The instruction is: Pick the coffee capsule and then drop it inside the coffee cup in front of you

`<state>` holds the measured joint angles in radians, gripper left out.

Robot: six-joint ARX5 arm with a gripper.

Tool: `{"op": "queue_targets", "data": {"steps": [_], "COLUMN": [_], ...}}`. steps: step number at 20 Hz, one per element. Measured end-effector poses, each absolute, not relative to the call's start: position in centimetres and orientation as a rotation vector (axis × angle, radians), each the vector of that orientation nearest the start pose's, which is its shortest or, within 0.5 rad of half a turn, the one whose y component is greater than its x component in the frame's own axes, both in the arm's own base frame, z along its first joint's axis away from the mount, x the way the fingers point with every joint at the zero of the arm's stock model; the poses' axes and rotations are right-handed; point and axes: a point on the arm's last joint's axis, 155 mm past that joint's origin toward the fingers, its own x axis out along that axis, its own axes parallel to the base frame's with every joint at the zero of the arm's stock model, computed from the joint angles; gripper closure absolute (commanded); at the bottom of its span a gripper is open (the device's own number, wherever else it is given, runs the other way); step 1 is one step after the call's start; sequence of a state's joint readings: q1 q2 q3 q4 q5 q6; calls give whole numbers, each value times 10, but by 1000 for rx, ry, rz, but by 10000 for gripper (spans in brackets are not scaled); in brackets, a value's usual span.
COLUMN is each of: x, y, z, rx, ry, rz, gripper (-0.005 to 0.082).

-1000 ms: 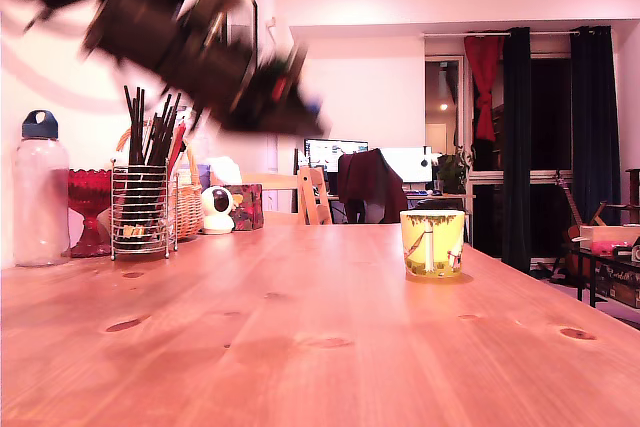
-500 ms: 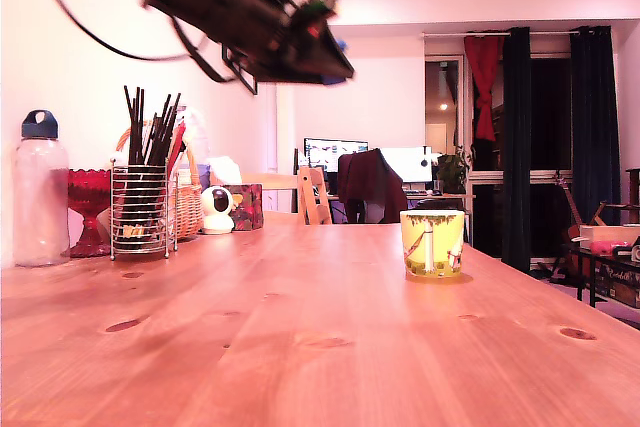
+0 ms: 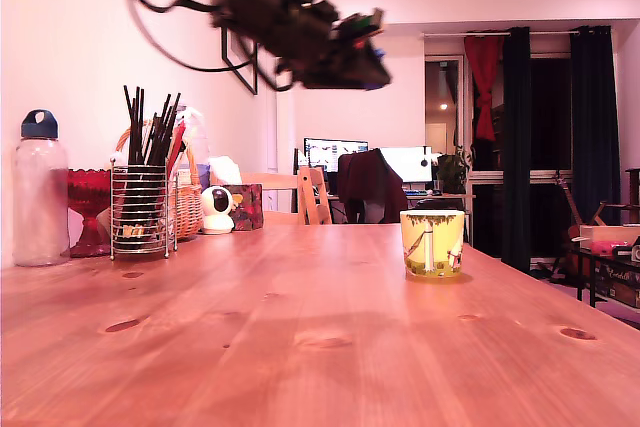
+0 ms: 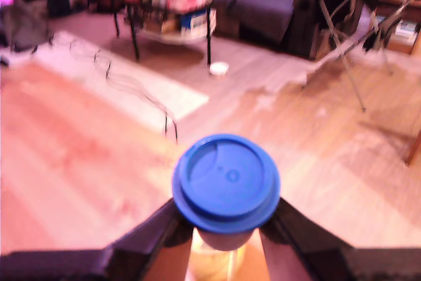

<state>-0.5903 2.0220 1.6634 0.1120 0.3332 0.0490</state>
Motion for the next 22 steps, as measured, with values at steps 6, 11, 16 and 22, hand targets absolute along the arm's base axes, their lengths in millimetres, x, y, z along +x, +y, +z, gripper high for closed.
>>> {"op": "queue_targets", "data": {"steps": [6,11,16,22], "x": [496,514,530,547], "y": [-431,-447,-453,-460], "z": [226,206,194,184], "rx": [82,74,31,18], "ry": [225,206,172,120], "rz": [-957,-960,-931,-909], "gripper": [589,589,589,589]}}
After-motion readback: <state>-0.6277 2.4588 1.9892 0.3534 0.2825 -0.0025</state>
